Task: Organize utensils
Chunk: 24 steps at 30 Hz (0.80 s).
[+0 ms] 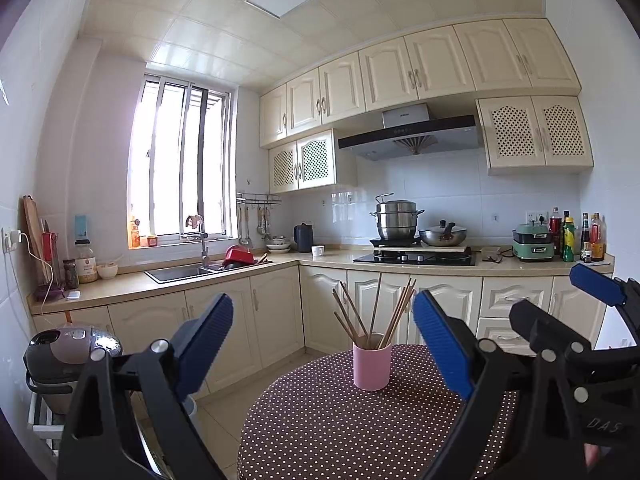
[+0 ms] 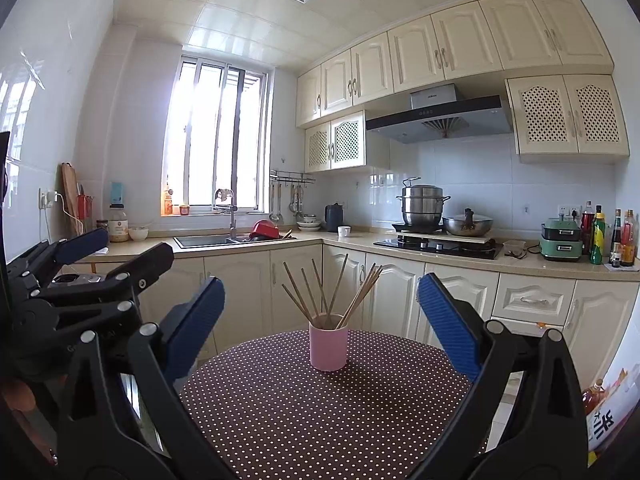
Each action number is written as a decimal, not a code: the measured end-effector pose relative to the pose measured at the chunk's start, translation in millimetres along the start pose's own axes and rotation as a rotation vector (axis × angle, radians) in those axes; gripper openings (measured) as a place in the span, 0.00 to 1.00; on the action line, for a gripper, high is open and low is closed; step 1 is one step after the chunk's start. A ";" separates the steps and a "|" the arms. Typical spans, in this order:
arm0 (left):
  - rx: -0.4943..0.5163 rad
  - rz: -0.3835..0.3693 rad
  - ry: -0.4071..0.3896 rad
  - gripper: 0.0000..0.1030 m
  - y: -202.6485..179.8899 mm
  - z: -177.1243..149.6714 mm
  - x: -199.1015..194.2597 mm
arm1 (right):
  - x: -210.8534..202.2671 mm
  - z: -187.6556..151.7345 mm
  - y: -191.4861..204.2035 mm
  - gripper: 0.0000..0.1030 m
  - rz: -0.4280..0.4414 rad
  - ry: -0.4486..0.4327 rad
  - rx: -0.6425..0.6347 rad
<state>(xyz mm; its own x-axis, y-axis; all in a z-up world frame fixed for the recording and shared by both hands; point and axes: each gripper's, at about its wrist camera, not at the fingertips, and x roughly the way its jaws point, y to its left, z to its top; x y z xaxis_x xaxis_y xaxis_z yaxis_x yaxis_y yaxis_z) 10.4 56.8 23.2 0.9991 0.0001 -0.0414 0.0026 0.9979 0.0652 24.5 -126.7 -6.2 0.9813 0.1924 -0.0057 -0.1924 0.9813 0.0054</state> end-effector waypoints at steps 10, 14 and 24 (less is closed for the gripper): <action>-0.001 0.000 0.002 0.87 1.8 -0.5 0.9 | 0.6 -0.9 0.2 0.93 0.000 0.002 0.000; -0.001 0.000 0.004 0.87 2.6 -0.6 1.5 | 0.9 -2.1 1.3 0.93 0.001 0.003 -0.002; 0.001 0.001 0.002 0.87 3.3 -1.8 3.5 | 1.7 -2.5 2.5 0.93 0.002 0.005 0.001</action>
<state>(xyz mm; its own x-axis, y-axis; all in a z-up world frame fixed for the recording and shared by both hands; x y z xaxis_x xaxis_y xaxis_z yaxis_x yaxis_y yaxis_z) 13.8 60.1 21.5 0.9990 0.0009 -0.0437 0.0021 0.9978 0.0667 25.7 -123.9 -8.7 0.9809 0.1942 -0.0103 -0.1942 0.9810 0.0061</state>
